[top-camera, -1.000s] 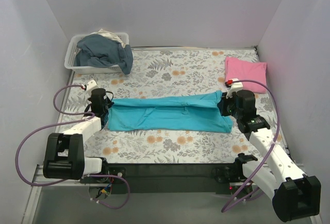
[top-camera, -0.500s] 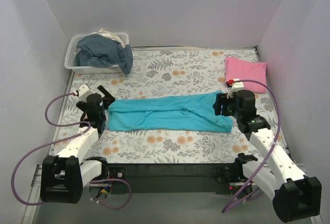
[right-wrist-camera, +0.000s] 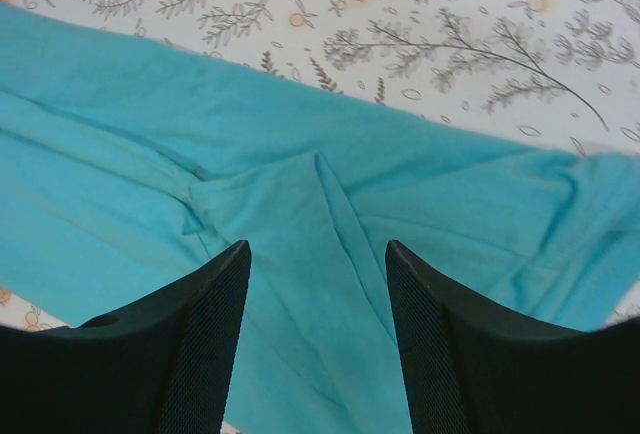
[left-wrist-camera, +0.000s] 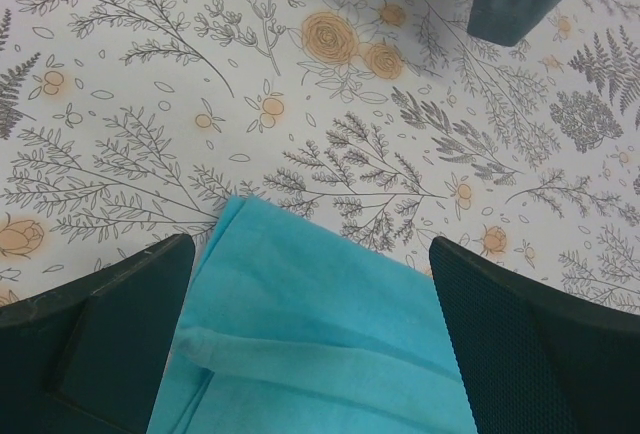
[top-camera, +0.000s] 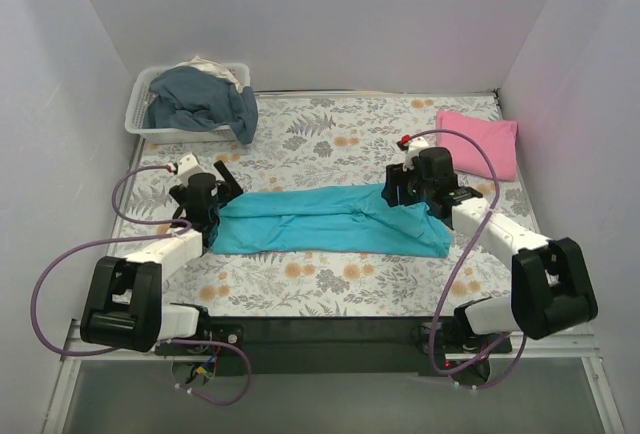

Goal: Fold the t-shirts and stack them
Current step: Fold the tshirt

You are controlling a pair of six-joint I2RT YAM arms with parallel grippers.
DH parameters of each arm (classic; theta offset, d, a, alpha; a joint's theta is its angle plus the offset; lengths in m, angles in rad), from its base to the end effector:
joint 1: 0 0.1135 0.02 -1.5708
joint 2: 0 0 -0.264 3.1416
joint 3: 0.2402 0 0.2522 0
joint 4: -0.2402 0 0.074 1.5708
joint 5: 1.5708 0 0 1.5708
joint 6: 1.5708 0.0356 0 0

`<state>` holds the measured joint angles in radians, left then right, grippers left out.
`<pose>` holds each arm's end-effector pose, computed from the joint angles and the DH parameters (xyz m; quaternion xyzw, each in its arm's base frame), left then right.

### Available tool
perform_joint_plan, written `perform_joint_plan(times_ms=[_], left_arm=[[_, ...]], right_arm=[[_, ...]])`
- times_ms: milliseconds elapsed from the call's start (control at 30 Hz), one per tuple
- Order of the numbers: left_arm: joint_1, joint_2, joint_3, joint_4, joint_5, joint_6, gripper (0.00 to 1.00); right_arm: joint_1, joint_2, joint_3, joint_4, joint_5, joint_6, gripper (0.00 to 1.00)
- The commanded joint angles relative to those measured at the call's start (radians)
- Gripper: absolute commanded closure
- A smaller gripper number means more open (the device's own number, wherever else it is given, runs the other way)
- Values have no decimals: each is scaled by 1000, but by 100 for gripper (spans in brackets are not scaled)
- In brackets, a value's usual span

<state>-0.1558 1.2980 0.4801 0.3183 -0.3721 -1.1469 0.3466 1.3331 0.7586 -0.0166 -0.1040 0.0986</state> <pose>0.2531 -0.0267 0.1787 -0.4849 0.6986 -0.1776 0.4953 0.2686 0.1009 0.2264 -0.1333 0.8714 0.1485 0.4481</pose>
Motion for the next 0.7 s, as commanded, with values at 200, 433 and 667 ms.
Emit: perform_joint_plan(times_ms=[200,433,667], left_arm=[[-8,26,43,28,12,6,2],[-8,26,43,28,19,6,2],[-10,18,40,28,25,9,2]], right_arm=[[66,234,134,145,-72,-16,51],[80,330,176,155,-51,-23,52],[83,390,199,161,-39,-28,53]])
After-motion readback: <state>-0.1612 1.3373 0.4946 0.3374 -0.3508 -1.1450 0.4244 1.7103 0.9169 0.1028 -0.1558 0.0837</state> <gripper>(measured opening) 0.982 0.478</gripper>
